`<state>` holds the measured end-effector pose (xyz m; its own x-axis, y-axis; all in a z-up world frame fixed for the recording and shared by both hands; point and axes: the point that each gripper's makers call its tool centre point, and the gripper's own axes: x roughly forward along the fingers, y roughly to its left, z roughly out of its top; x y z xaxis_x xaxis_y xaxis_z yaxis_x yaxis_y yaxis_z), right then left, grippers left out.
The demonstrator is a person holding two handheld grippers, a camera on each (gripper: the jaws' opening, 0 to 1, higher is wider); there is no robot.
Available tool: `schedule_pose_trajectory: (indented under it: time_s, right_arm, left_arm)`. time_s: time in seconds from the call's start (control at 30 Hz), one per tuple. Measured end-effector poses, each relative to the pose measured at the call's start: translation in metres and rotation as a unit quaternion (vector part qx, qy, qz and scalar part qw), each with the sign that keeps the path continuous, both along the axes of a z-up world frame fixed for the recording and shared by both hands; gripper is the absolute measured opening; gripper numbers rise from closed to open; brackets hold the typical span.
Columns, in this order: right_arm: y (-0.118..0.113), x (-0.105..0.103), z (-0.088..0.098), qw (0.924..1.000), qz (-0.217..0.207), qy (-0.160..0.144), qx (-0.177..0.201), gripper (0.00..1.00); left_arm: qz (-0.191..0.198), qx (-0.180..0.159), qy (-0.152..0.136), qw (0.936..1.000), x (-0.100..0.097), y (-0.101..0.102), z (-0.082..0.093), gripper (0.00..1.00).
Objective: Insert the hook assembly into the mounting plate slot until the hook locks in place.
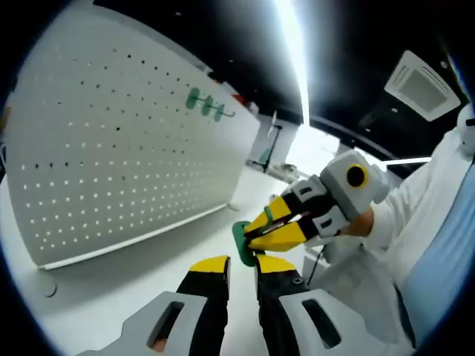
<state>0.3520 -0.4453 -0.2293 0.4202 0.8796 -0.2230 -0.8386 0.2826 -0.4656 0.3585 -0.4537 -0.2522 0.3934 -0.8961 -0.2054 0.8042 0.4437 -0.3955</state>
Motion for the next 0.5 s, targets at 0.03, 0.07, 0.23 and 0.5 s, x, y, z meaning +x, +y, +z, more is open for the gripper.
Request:
schedule_pose_trajectory:
  time_s: [0.03,0.07,0.23,0.5]
  right_arm:
    - [0.001,-0.001,0.0,1.0,0.004,0.001,0.0,0.0]
    - [0.001,-0.002,0.0,1.0,0.007,0.001,0.0,0.0]
    - [0.004,-0.008,0.002,0.9996,0.025,-0.008,-0.003,0.0]
    - [0.006,-0.015,0.006,0.9989,0.045,-0.006,0.002,0.0]
  left_arm:
    - [-0.001,-0.008,0.002,1.0,0.0,0.0,0.001,0.13]
    - [-0.004,-0.008,0.004,0.9999,-0.001,0.0,0.001,0.12]
    - [-0.023,-0.025,0.021,0.9992,-0.006,-0.002,0.001,0.12]
    - [-0.064,-0.088,0.075,0.9912,-0.015,-0.002,0.004,0.13]
